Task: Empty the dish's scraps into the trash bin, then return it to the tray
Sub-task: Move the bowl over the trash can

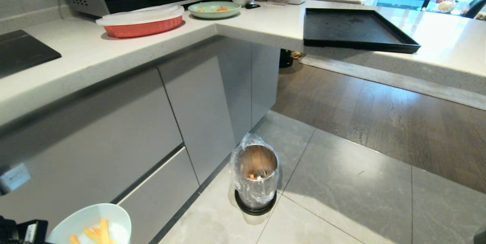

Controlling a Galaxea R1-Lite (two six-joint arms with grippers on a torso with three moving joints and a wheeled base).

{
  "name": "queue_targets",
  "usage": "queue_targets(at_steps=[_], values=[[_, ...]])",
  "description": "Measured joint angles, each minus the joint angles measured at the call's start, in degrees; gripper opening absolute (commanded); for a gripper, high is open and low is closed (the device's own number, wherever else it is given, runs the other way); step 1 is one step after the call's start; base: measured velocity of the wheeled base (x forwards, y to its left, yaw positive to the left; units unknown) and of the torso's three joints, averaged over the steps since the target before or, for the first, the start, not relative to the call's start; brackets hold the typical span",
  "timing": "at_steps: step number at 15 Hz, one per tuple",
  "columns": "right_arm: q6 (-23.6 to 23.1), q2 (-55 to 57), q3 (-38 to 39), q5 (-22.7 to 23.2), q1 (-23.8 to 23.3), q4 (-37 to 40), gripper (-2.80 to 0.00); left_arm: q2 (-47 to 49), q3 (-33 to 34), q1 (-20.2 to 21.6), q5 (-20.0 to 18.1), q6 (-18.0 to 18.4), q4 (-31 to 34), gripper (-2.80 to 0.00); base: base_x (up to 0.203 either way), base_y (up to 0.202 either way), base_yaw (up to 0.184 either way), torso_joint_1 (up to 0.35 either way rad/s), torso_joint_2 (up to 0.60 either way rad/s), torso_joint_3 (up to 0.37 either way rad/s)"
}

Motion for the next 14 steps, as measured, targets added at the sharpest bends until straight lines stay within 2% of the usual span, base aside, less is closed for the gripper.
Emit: queue_targets(at_steps=[9, 14], values=[[0.0, 0.0, 0.0, 0.0, 0.0, 0.0, -2.8, 0.1, 0.1, 0.0, 0.1, 0.1, -1.1, -2.8, 0.0, -0.007, 0.001, 0.0, 0.0, 0.0], [0.0, 0.0, 0.0, 0.0, 0.0, 0.0, -2.8, 0.2, 0.2, -0.1, 0.0, 0.1, -1.1, -2.8, 0.0, -0.174, 0.001, 0.002, 0.0, 0.005]])
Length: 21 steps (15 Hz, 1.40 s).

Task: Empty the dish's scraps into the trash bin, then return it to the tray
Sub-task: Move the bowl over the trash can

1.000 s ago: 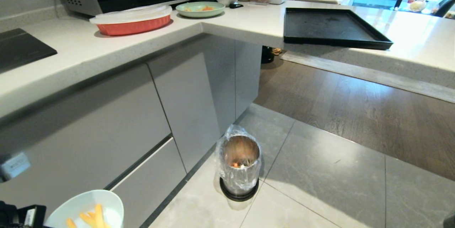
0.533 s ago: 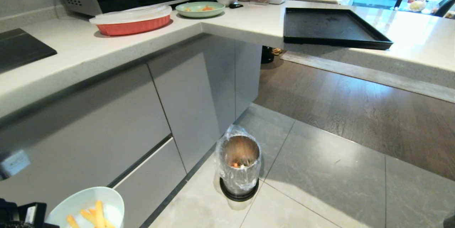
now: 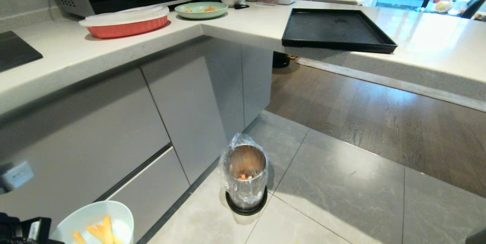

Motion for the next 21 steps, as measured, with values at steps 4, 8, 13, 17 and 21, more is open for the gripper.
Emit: queue_targets(at_steps=[4, 8, 13, 17, 21], values=[[0.0, 0.0, 0.0, 0.0, 0.0, 0.0, -2.8, 0.1, -0.1, 0.0, 0.0, -0.1, 0.0, -2.8, 0.0, -0.193, 0.001, 0.002, 0.0, 0.004], [0.0, 0.0, 0.0, 0.0, 0.0, 0.0, -2.8, 0.3, -0.1, 0.1, 0.0, 0.0, 0.0, -2.8, 0.0, -0.194, 0.0, 0.003, 0.0, 0.001], [0.0, 0.0, 0.0, 0.0, 0.0, 0.0, -2.8, 0.5, -0.3, 0.0, 0.0, 0.0, 0.0, -2.8, 0.0, -0.133, 0.0, 0.001, 0.0, 0.002], [0.0, 0.0, 0.0, 0.0, 0.1, 0.0, -2.8, 0.5, -0.1, 0.1, -0.1, 0.0, 0.0, -2.8, 0.0, 0.0, 0.0, 0.0, 0.0, 0.0], [0.0, 0.0, 0.0, 0.0, 0.0, 0.0, -2.8, 0.6, 0.2, 0.1, 0.0, -0.1, 0.0, -2.8, 0.0, 0.0, 0.0, 0.0, 0.0, 0.0]])
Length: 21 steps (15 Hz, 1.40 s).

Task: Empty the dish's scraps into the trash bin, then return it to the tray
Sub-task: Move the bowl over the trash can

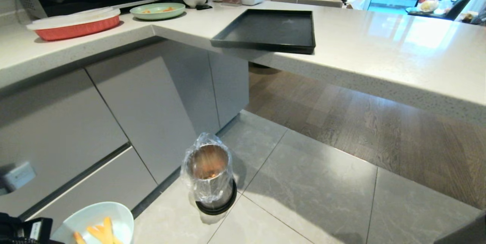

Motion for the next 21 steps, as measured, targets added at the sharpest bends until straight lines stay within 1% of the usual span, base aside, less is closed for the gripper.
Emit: queue_targets(at_steps=[16, 21], values=[[0.0, 0.0, 0.0, 0.0, 0.0, 0.0, -2.8, 0.1, 0.1, 0.0, 0.2, 0.0, -0.1, -2.8, 0.0, 0.0, 0.0, 0.0, 0.0, 0.0], [0.0, 0.0, 0.0, 0.0, 0.0, 0.0, -2.8, 0.1, 0.1, 0.0, 0.1, 0.0, -0.1, -2.8, 0.0, 0.0, 0.0, 0.001, 0.0, -0.153]])
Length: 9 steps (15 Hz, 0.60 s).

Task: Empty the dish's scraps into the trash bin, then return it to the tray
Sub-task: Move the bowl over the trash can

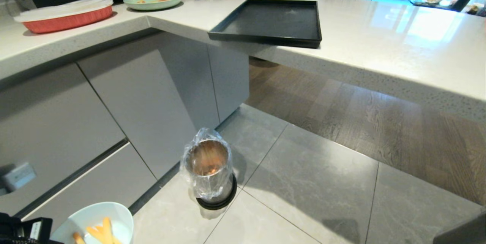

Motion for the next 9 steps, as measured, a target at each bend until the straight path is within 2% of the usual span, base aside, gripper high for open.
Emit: queue_targets(at_steps=[9], values=[[0.0, 0.0, 0.0, 0.0, 0.0, 0.0, -2.8, 0.4, -0.3, 0.0, 0.0, 0.1, 0.0, -2.8, 0.0, 0.0, 0.0, 0.004, 0.0, -0.197]])
